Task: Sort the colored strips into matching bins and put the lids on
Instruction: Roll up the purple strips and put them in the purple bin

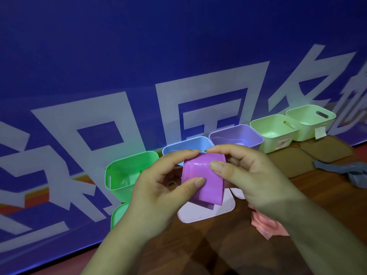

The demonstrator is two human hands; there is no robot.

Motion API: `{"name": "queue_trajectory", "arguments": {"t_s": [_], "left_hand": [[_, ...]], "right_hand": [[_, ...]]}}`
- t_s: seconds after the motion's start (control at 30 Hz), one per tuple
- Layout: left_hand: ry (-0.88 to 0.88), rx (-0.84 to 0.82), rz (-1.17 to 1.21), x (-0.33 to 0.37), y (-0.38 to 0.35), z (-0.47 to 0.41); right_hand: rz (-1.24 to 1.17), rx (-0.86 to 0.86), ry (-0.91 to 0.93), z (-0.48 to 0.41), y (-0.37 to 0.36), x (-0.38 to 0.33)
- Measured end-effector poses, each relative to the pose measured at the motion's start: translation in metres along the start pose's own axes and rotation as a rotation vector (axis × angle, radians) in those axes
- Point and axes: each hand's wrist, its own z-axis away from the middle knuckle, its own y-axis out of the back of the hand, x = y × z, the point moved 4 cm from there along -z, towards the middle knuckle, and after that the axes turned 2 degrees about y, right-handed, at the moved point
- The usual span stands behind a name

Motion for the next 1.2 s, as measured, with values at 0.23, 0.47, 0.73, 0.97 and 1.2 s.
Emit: {"name": "queue_trajectory", "arguments": {"t_s": [0.23,0.47,0.73,0.97,1.2], "left_hand": [[0.077,0.03,0.037,-0.0021,-0.0006,0.0013],[0.131,0.047,0.123,-0.0003,-0.0043,0.0008],[0.108,-0.079,0.109,0.0003,-0.0038,0.0004],[0.057,-0.093,0.031,0.0035,-0.0016,0.0001],[0.108,-0.038,0.112,-0.0006,-0.0029,0.0027]], "right_hand": [[0.032,0.006,0.084,0.0048,-0.0016,-0.0005],[0.045,0.027,0.137,0.0082,-0.0007,-0.0007],[0.034,0.066,0.112,0.0073,0.003,-0.0034],[-0.054,0.056,0.036,0.004,0.0041,-0.0022],[-0.027,0.038,0.007,0.0054,0.0041,-0.0026]]}}
